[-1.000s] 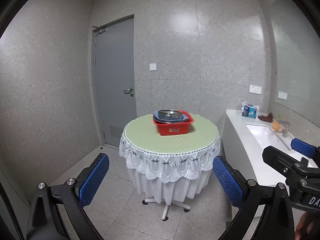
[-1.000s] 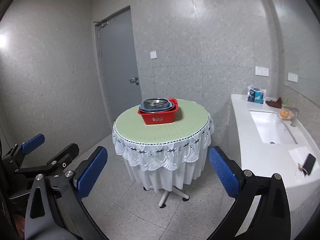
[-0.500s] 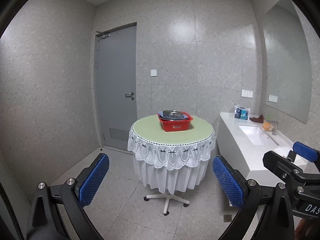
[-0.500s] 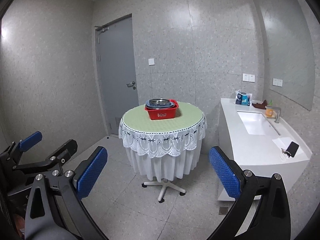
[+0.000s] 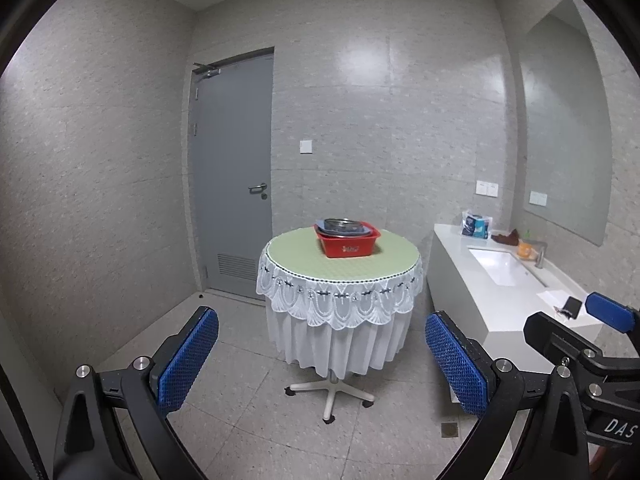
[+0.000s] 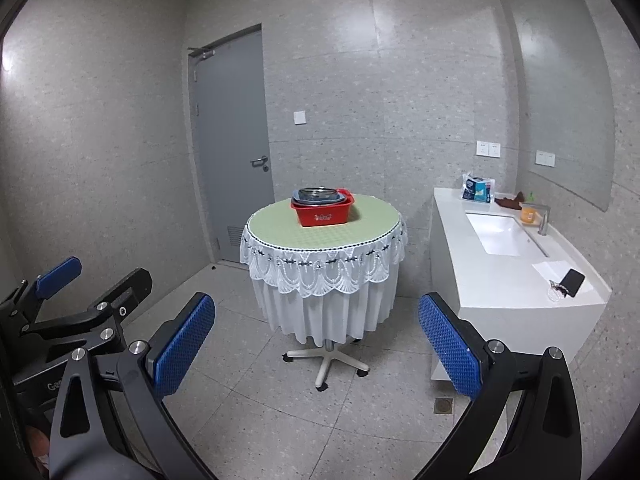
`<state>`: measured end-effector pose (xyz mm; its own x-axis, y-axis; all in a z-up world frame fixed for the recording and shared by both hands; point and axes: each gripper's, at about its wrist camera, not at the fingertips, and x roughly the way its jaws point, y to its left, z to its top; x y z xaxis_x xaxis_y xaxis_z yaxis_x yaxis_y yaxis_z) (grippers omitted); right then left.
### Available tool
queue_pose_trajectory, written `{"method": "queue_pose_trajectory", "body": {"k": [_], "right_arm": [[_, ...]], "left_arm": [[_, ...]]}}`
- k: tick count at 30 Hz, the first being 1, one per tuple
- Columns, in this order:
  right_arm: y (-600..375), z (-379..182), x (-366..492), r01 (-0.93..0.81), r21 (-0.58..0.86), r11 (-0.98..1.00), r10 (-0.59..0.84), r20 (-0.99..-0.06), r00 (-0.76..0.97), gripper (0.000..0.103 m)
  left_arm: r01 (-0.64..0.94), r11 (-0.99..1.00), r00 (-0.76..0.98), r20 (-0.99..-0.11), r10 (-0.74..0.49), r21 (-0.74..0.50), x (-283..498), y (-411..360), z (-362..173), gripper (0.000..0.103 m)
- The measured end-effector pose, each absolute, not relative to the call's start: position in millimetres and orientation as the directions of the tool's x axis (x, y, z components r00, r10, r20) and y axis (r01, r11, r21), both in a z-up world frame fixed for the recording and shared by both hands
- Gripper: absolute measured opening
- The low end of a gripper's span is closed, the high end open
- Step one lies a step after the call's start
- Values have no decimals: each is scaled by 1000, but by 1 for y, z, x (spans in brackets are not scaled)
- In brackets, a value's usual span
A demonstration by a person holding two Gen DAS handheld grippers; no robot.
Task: Organize plates and bowls
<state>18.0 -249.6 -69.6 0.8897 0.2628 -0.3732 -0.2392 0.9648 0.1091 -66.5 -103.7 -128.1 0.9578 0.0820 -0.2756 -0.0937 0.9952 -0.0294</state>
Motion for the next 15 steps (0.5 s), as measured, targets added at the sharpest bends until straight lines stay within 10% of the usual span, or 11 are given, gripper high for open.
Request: {"method": "queue_pose_trajectory", "body": {"k": [15], "right_arm": [[-264,-74,9,-213,120,970,244,-379,893,103]], "left_arm": [[-72,997,960,-273,70,1,-48,-107,-125,102]]}}
